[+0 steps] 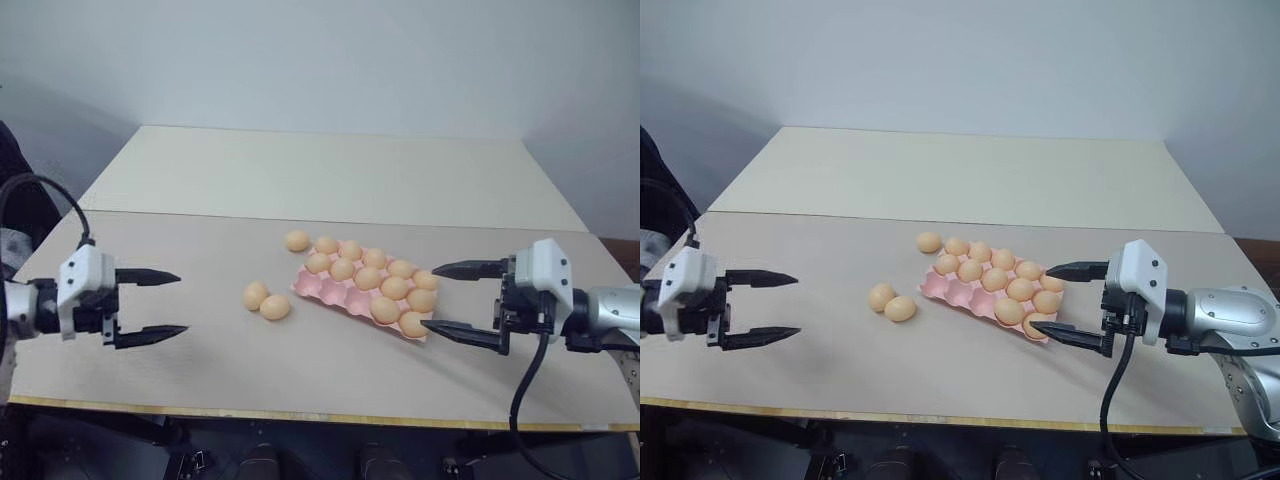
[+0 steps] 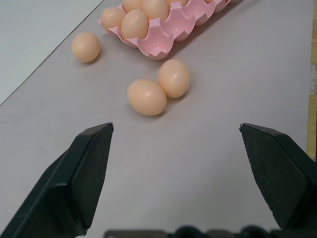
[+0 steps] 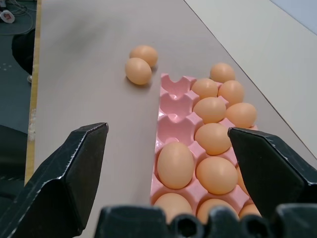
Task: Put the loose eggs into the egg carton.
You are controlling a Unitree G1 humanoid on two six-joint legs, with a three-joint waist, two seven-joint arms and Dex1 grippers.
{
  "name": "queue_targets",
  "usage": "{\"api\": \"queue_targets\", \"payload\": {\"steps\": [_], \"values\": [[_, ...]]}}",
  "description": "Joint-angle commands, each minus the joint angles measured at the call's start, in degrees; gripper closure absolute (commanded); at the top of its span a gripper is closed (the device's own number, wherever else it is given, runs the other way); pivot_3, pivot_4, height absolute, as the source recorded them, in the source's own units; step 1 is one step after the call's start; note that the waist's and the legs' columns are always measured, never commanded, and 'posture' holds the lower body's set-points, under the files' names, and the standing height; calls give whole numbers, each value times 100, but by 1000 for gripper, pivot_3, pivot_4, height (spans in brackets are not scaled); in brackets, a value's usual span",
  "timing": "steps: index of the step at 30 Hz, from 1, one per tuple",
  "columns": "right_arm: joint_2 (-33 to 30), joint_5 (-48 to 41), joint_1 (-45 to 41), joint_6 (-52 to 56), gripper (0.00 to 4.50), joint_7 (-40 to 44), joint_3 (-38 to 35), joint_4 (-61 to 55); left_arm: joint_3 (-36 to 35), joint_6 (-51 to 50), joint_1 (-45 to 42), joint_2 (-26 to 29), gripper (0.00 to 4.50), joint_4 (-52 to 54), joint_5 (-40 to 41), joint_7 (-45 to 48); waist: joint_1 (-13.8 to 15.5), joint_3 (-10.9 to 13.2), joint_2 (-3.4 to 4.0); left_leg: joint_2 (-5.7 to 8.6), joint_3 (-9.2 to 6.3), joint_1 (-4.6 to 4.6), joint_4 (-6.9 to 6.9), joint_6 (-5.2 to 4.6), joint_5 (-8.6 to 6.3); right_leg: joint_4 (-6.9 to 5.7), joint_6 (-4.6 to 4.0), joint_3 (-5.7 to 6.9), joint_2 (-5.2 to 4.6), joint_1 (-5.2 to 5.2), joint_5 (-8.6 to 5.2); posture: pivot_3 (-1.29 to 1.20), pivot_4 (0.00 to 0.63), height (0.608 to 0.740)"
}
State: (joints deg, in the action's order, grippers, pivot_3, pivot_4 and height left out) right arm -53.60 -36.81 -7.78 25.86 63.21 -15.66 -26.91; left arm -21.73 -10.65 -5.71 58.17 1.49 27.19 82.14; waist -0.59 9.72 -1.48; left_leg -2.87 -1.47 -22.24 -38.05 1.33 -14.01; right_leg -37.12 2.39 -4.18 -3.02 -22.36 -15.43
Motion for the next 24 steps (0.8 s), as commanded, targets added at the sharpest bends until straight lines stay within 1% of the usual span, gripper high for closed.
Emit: {"api": "queue_targets", "payload": {"steps": [1, 5, 9, 13, 17, 20, 24], "values": [[-76, -95, -69, -42, 0, 39, -143, -84, -267, -113, 164, 47, 62, 417, 184, -156, -15, 0, 0, 0, 1, 0, 0, 0, 0, 0, 0, 0, 0, -1, 0, 0, 150, 740], [-81, -75, -131, -56, 0, 62, -117, -54, -150, -248, 106, -8, 62, 585, 248, -365, -24, 0, 0, 0, 1, 0, 0, 0, 0, -1, -1, -1, 1, -2, 0, 0, 150, 740], [-77, -53, -184, -65, 0, 56, -104, -32, 225, -225, -158, -93, 62, 594, 212, -420, -17, 0, 0, 0, 1, 0, 0, 0, 0, 0, -1, -1, 1, -2, 0, 0, 150, 740], [-92, -70, -225, -54, 0, 94, -66, -44, 1082, -120, -825, -437, 62, 466, -62, -497, 9, 0, 0, 3, 1, -1, 0, 0, 0, 0, -1, -1, 0, 0, 0, 0, 150, 740], [-119, -74, -259, -43, 0, 108, -74, -63, 1974, 302, -1617, -890, 62, -109, -652, -418, -8, 0, 0, 5, 0, -3, 0, 0, 0, 1, -1, -1, 1, -1, 1, 0, 150, 740], [-146, -98, -247, -15, 0, 98, -135, -105, 2469, 728, -2059, -1143, 62, -669, -1073, -306, -34, 0, 0, 6, 0, -4, 0, 0, 0, 1, -1, -3, 2, -2, 1, 0, 150, 740], [-178, -124, -131, 5, 0, 45, -257, -202, 2961, 1222, -2505, -1469, 62, -1268, -1515, -246, -33, 0, 0, 6, -1, -4, 0, 0, 0, 0, -1, -3, 2, -2, 1, 0, 150, 740]]}}
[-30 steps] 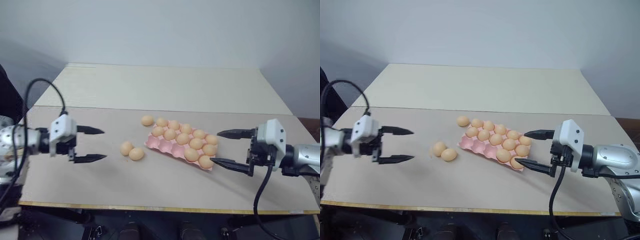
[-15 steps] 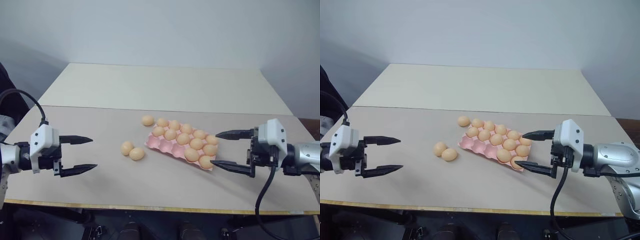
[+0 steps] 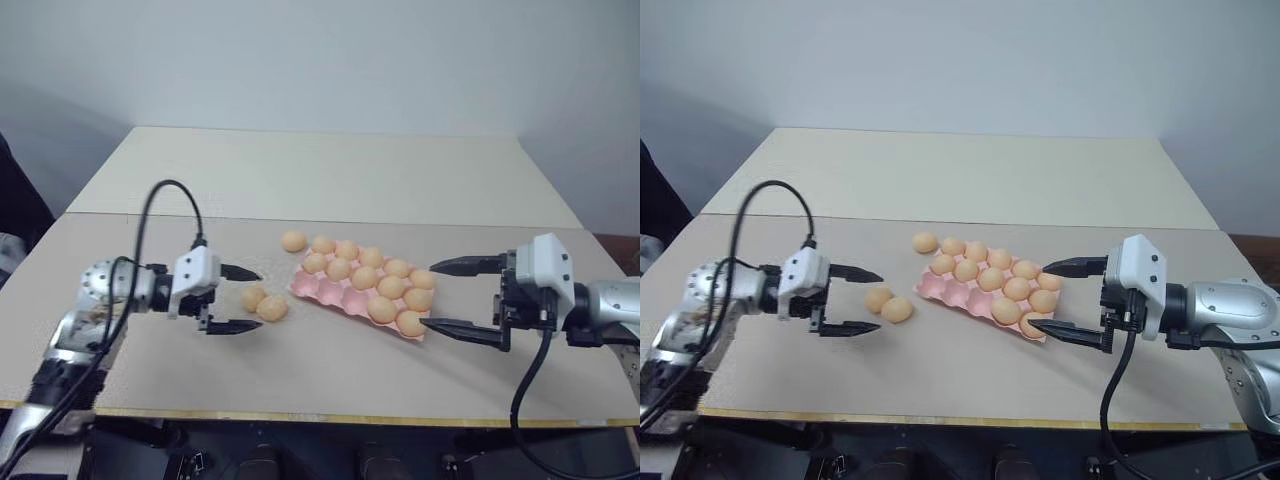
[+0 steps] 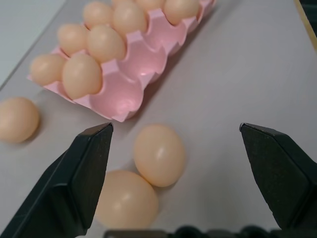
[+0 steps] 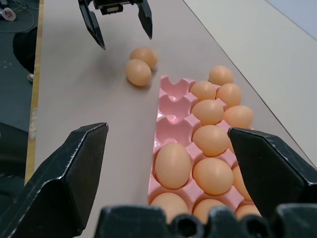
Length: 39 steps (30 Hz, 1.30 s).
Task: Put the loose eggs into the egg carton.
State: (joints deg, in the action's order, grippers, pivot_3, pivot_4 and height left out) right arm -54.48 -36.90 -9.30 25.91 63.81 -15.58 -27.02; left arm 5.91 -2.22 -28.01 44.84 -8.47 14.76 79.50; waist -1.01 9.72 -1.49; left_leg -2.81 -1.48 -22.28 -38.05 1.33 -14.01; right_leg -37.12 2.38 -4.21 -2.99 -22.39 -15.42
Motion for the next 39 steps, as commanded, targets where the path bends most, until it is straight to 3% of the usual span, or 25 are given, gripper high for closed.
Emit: {"api": "queue_targets", "payload": {"steps": [1, 10, 13, 19, 21, 28, 39], "values": [[-93, -116, 50, 3, 0, -35, -291, -211, 290, 441, -396, -242, 62, -434, -381, -43, 19, 0, 0, 0, 0, -1, 0, 0, 0, 0, 0, 0, 0, 0, 0, 0, 150, 740], [-92, -186, 287, 75, 0, -214, -533, -448, 783, 987, -970, -655, 62, -1428, -1105, -149, 16, 0, -1, 4, -2, -5, -1, 0, 0, 0, 2, 0, -2, 1, 0, 0, 150, 740], [-66, -194, 338, 85, 0, -280, -567, -505, 868, 1081, -1045, -746, 668, -1544, -1228, -159, 17, 0, 0, 4, -3, -2, -1, -1, 0, -3, 2, 1, -1, 1, 0, 0, 150, 740], [-46, -166, 330, 65, 0, -364, -536, -494, 863, 1154, -1087, -798, 2590, -1595, -1266, -124, 15, 0, 0, 4, -4, -3, -2, -1, 1, -3, 3, 1, -1, 2, 0, 0, 150, 740], [-41, -164, 330, 59, 0, -377, -530, -493, 837, 1144, -1075, -785, 2828, -1552, -1247, -127, 20, 0, -1, 4, -4, -3, -2, -1, 1, -2, 3, 1, -2, 2, 0, 0, 150, 740], [-11, -125, 266, 22, 0, -401, -440, -421, 657, 1085, -1129, -770, 2828, -1497, -1037, -89, 18, 0, -1, 4, -4, -3, -2, -1, 1, -3, 3, 1, -2, 2, 0, 0, 150, 740], [54, -99, 229, -2, 0, -478, -358, -393, -124, -202, -1727, -911, 2828, -1178, 372, 350, 20, 0, -1, 4, -5, -3, -2, -1, 1, -3, 3, 2, -2, 2, 0, 0, 150, 740]]}}
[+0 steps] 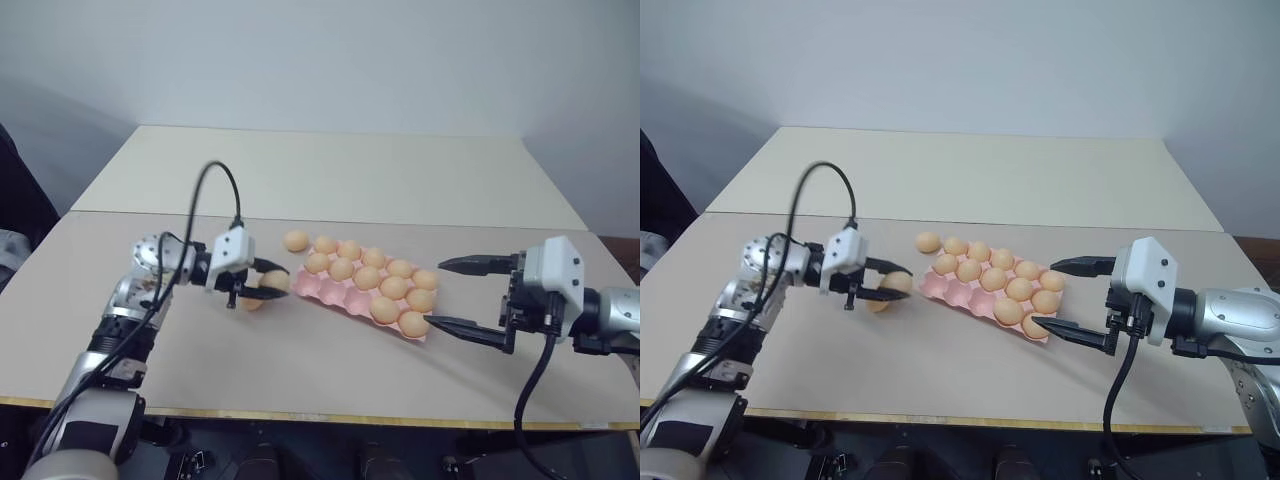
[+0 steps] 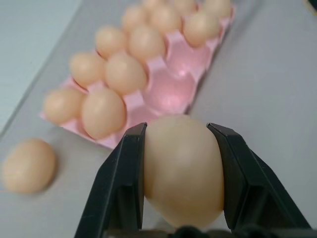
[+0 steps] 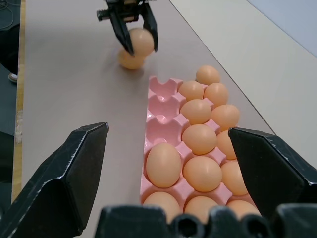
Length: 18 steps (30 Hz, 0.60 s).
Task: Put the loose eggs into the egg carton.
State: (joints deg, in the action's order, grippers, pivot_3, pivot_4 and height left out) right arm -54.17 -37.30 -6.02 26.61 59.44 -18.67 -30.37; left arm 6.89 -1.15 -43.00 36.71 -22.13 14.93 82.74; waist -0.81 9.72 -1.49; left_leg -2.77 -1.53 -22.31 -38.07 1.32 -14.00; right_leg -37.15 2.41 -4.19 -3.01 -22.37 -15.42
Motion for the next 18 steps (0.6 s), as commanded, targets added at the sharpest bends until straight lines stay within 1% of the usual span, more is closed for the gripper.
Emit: {"api": "queue_targets", "payload": {"steps": [1, 6, 11, 18], "values": [[30, -53, -105, -75, 0, -47, -42, -56, -236, -393, -277, -148, 2828, 202, 409, 7, 3, 0, 0, 0, 0, 0, 0, 0, 0, 0, 0, 0, 0, 0, 0, 0, 150, 740], [60, -46, -70, -75, 0, -84, -58, -91, -125, -559, -469, -583, 2828, 306, 481, -87, 6, 0, 0, 1, -1, -1, -1, 0, 0, 0, 0, 0, 0, 1, 0, 0, 150, 740], [73, -45, -39, -71, 0, -142, -89, -131, 322, -309, -696, -1285, 2828, 119, 47, -367, 23, 0, -1, 4, -3, -1, -5, 0, 0, 1, 2, 0, -1, 4, 1, 0, 150, 740], [79, -60, 102, -40, 0, -231, -196, -259, 784, 214, -864, -1809, 2828, -538, -546, -557, -24, 0, 0, 6, -2, 1, -4, -1, 1, -1, 1, -4, 0, 3, 1, 0, 150, 740]]}}
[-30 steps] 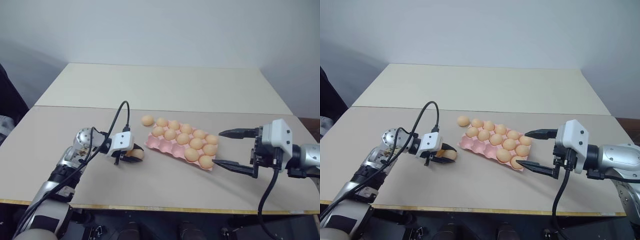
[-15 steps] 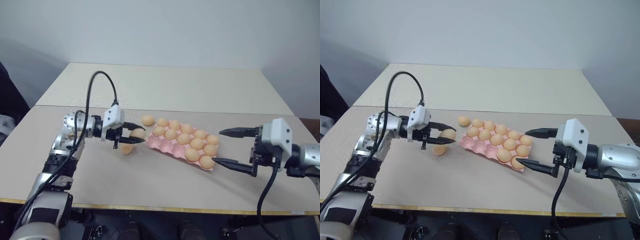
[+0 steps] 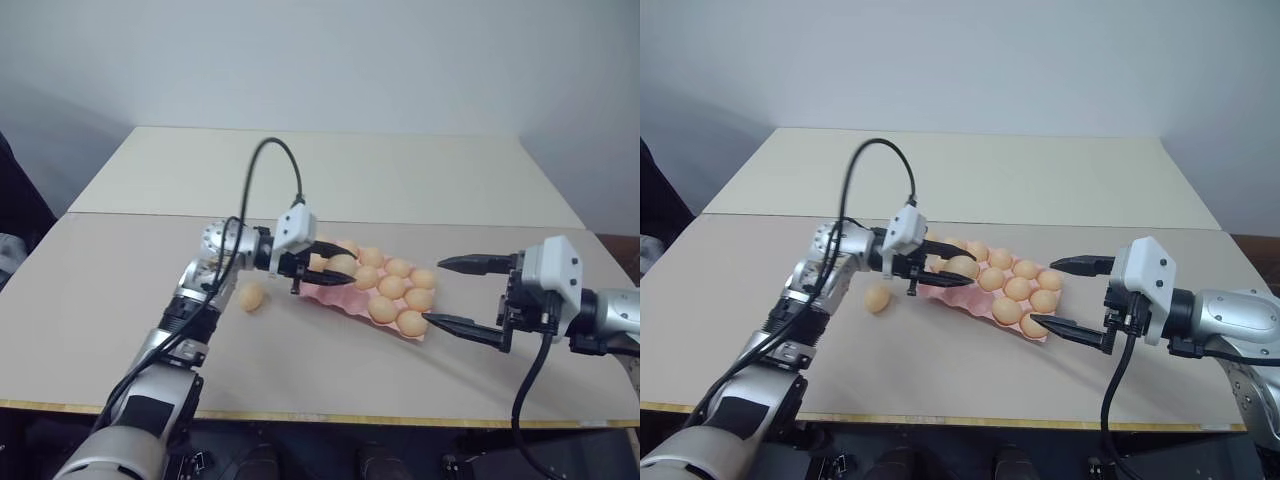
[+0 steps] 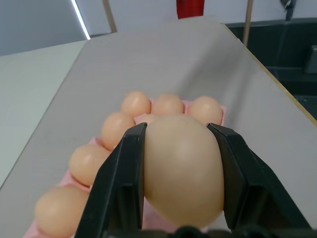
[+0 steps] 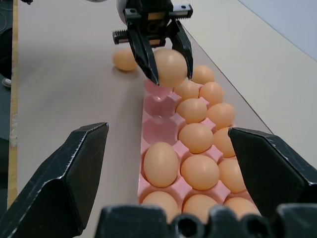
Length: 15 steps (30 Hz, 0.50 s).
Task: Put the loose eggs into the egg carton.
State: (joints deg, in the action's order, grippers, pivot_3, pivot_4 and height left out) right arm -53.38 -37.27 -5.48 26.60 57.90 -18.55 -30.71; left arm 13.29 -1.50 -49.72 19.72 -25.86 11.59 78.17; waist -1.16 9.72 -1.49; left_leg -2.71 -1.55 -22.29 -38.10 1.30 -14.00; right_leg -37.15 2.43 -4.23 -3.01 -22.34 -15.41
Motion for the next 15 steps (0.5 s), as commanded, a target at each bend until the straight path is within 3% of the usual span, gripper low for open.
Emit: {"api": "queue_targets", "payload": {"steps": [1, 6, 7, 14, 15], "values": [[0, -72, 83, -34, 0, -94, -232, -251, 195, 258, -207, -162, 2828, -226, -288, -132, 23, 0, 0, 0, -1, 0, 0, -1, 0, 0, 0, 0, 0, 1, 0, 0, 150, 740], [2, -109, 206, -21, 0, -174, -298, -344, 323, 330, -215, -355, 2828, -420, -529, -283, 34, 0, 0, 4, -1, -5, 0, -1, 0, 4, 3, 0, -3, 0, -1, 0, 150, 740], [5, -113, 222, -22, 0, -187, -301, -354, 321, 324, -209, -394, 2169, -431, -526, -294, 37, 0, 0, 4, -1, -5, 0, -1, 0, 3, 3, 0, -3, 0, -1, 0, 150, 740], [45, -96, 221, -34, 0, -271, -235, -383, 329, 381, -173, -497, 17, -489, -640, -441, 30, 0, 0, 4, -1, -3, 0, -1, 1, 2, 3, 1, -3, 1, -1, 0, 150, 740], [52, -97, 219, -36, 0, -272, -230, -383, 316, 381, -163, -480, 17, -470, -634, -431, 31, 0, 0, 4, -2, -3, 0, -1, 1, 2, 3, 0, -3, 0, -1, 0, 150, 740]]}}
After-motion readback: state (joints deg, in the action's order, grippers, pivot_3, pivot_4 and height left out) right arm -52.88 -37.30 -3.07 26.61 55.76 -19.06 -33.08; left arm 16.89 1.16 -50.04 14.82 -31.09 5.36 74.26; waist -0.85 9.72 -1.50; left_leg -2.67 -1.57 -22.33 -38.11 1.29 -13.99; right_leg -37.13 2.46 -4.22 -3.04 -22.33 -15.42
